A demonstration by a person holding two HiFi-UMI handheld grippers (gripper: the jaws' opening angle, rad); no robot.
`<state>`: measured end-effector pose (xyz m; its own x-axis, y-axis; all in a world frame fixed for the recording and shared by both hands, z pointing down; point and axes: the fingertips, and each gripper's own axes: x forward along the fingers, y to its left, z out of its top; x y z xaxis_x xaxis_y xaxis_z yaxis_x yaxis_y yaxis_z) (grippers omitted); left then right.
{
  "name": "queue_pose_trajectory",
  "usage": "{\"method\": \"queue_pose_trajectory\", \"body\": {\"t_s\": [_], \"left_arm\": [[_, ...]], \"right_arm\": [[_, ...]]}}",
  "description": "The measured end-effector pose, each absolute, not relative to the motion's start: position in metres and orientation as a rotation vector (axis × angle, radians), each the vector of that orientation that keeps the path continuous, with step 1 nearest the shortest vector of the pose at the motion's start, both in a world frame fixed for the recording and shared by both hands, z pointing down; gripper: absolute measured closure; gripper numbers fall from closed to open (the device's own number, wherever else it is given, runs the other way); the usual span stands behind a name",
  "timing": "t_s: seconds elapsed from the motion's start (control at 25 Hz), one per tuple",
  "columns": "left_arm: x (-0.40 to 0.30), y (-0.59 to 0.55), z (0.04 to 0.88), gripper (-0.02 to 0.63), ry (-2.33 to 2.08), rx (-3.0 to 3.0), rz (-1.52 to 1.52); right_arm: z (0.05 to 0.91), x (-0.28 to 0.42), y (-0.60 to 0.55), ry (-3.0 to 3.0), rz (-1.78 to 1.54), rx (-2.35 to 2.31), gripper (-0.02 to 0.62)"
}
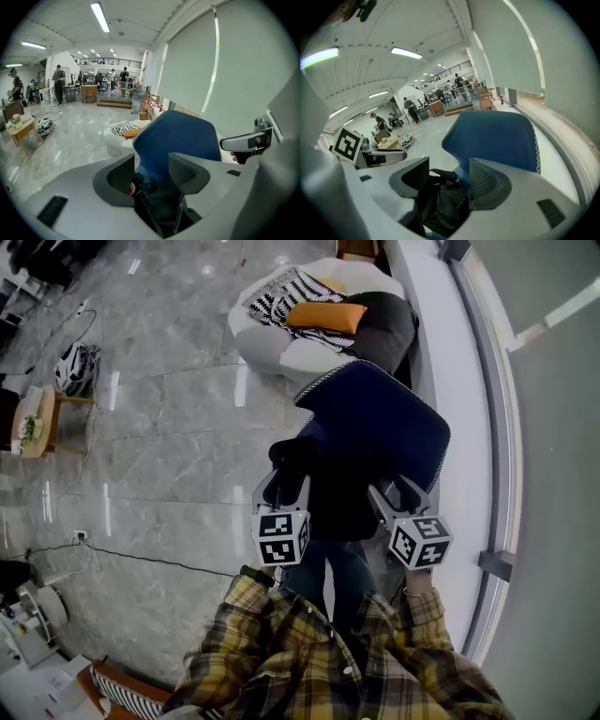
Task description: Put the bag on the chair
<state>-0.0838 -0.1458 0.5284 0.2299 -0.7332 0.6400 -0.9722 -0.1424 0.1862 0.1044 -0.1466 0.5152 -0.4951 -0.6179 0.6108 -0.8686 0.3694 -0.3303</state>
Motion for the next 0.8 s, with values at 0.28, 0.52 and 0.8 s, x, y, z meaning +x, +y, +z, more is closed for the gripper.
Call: {"method": "queue_pose_trajectory", "body": {"t_s": [0.28,0.52,0.8], "left_arm": [[-0.063,-0.155,0.440,0.370,-1.526,2.116,0.416],[-0.056,-0.147,0.371,0.371,-1.504,2.232,0.298],[-0.040,-0.124,0.316,0.426,-1.444,2.395,0.217]], "right_arm": [[0.431,0.093,-0.144,-2.400,0.698,1.290,0.361],[0.368,0.081,-0.125,-2.547,0.628,1.335,0.419],[0.313,0.072,-0.101,-2.681,0.487,1.365,0.488]]}}
